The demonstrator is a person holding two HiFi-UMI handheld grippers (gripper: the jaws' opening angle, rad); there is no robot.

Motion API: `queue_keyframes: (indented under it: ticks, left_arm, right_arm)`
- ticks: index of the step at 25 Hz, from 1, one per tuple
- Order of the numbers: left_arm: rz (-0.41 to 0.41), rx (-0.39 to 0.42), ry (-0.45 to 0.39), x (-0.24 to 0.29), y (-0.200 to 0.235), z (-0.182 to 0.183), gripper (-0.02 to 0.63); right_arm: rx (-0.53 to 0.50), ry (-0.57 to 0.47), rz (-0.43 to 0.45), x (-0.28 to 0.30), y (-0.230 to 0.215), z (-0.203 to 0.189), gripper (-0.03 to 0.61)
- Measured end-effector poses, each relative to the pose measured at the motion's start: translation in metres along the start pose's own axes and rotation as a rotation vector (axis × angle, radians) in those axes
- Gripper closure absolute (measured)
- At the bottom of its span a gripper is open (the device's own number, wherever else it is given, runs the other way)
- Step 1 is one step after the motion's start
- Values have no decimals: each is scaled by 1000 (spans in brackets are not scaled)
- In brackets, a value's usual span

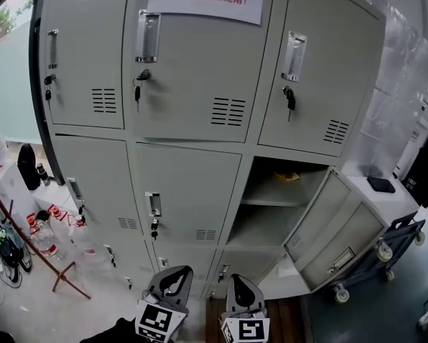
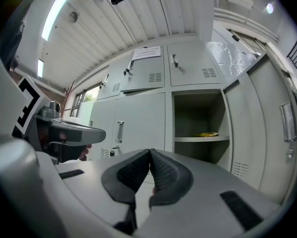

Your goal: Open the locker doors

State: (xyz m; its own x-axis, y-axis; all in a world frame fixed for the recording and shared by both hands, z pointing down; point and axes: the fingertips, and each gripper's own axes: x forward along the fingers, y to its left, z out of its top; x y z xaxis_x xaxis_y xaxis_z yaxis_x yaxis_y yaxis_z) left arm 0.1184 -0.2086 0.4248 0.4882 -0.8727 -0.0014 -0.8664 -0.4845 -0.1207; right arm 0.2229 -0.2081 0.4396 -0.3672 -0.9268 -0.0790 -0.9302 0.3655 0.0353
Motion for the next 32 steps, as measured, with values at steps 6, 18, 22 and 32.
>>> queue_keyframes:
  ticks: [6,18,22,32]
  left_arm:
    - [56,-12,23,-18,21,-4,588]
    - [81,-28,51,-28,34,-7,588]
    - [94,-30,51,-33,38,-7,588]
    - [258,-15,59,-77,96,-3,588]
  right_arm:
    - [-5,-6,65,12,26,0,563]
    - [6,9,89,16,41,-2,563]
    - [7,6,107,20,49,-2,563]
    - [10,-24,256,59,111,9,563]
